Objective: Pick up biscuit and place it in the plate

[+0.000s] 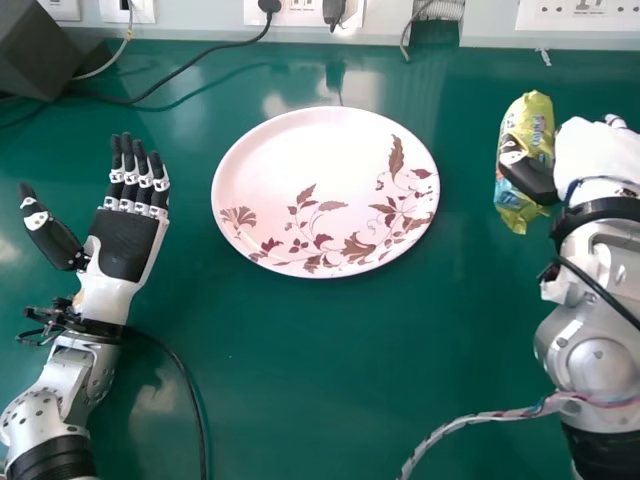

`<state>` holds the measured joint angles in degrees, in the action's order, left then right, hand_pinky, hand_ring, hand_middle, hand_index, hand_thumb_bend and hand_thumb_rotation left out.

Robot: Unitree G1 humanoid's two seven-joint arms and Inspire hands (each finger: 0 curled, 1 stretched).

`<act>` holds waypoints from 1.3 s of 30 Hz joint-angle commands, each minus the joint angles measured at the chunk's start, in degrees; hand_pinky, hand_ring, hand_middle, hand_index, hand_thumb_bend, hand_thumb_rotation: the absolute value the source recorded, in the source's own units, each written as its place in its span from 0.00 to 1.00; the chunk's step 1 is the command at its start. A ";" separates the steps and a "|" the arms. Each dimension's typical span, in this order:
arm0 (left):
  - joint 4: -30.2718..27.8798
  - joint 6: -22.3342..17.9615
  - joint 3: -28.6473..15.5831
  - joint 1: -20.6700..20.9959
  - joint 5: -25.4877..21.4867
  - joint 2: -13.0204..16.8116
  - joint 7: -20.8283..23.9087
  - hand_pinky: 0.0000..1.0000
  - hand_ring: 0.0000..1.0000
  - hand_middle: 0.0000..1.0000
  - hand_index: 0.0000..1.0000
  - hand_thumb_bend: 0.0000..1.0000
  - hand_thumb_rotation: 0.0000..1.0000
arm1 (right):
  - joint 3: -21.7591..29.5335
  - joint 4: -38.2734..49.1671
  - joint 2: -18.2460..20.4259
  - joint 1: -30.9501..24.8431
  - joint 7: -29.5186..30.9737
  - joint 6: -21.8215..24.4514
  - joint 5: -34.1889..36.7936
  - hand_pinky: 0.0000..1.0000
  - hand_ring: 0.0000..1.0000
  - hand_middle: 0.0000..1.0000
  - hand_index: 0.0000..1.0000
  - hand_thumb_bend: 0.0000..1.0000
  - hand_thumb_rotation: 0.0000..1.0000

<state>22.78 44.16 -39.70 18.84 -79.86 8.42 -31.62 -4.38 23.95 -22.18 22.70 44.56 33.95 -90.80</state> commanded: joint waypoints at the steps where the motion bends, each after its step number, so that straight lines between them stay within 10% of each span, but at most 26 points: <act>1: 0.60 -0.13 -0.14 -1.39 0.54 -0.34 0.25 0.76 0.80 0.89 0.93 1.00 0.40 | 0.83 1.65 0.54 0.98 -0.70 -0.94 -0.98 0.24 0.33 0.39 0.49 0.49 0.08; 20: 1.94 0.19 0.43 -0.84 1.58 0.80 -1.67 0.66 0.72 0.81 0.90 1.00 0.44 | 1.15 4.89 4.17 2.84 -0.78 -6.66 -2.62 0.24 0.33 0.40 0.49 0.49 0.08; 39: 1.35 -0.04 0.58 -0.65 3.01 0.62 -1.56 0.85 0.76 0.86 0.89 0.98 0.41 | 0.45 4.87 5.11 2.67 -6.39 -11.90 0.39 0.24 0.33 0.39 0.49 0.50 0.08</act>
<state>23.60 44.30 -39.12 19.56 -77.58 9.49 -33.47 -3.68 28.20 -16.83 24.69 39.33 22.60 -90.02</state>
